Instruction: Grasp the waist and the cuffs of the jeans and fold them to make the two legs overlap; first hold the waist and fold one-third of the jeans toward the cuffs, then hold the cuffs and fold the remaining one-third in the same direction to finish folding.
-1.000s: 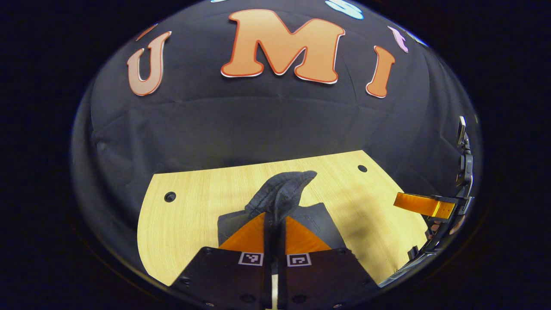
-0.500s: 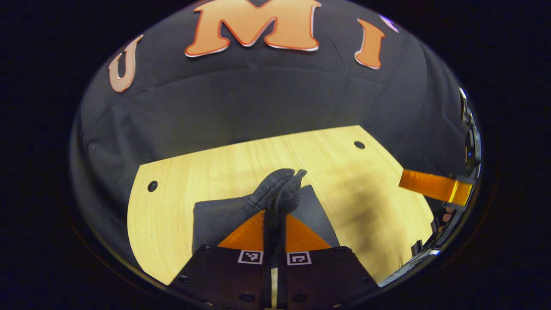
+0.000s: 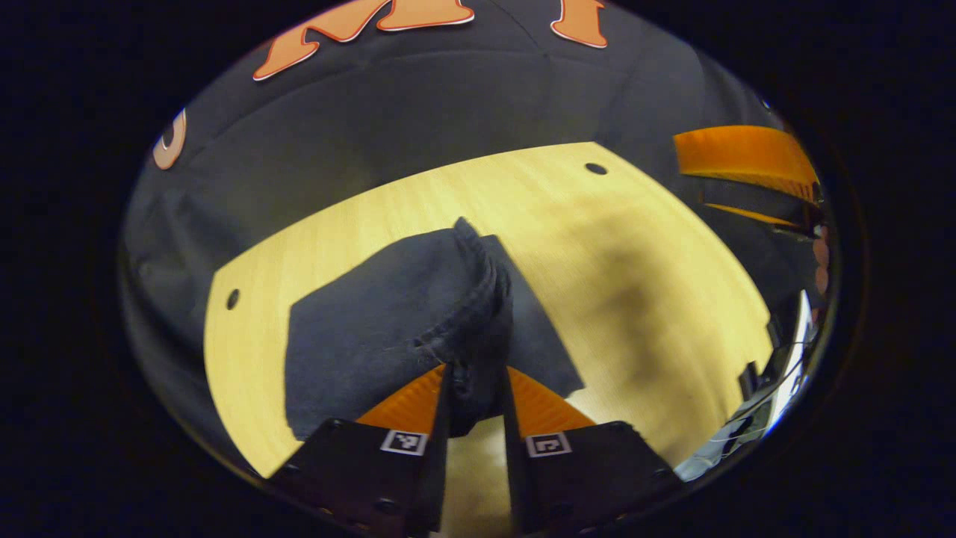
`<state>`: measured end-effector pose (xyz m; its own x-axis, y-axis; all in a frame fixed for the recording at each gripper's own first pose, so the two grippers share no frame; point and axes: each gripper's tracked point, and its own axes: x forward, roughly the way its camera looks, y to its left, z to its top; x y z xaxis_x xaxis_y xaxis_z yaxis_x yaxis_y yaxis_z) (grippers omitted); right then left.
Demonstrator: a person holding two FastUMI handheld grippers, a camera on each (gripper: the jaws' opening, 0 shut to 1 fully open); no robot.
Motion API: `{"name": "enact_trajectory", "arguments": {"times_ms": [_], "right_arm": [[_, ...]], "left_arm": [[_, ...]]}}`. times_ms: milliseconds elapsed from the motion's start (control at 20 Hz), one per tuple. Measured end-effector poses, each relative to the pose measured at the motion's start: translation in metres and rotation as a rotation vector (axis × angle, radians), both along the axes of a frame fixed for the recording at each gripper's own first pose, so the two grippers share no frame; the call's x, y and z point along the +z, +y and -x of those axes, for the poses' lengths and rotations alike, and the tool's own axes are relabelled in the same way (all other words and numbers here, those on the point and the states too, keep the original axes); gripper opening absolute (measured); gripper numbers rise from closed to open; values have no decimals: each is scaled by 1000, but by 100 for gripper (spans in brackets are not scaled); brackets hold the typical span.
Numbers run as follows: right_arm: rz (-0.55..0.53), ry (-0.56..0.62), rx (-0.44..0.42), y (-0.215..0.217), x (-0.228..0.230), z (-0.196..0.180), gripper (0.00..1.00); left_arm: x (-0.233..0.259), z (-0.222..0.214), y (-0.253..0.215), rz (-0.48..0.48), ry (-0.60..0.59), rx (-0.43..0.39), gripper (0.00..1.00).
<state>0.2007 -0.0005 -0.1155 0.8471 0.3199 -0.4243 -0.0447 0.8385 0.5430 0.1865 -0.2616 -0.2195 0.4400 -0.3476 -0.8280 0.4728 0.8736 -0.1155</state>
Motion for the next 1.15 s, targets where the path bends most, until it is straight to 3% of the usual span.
{"name": "enact_trajectory", "arguments": {"times_ms": [50,200,600,900,1150], "right_arm": [[-4,-8,-4,-1,2,0,98],[21,-56,-24,-1,14,0,98],[173,-282,-61,18,81,10,98],[293,-472,-59,39,130,27,98],[340,-533,-71,53,148,56,98]], "left_arm": [[6,9,-17,78,14,-23,38],[38,5,-14,107,-95,-29,98],[133,-51,62,140,-497,167,98],[154,-55,135,166,-618,380,98],[208,-52,182,160,-792,449,98]]}}
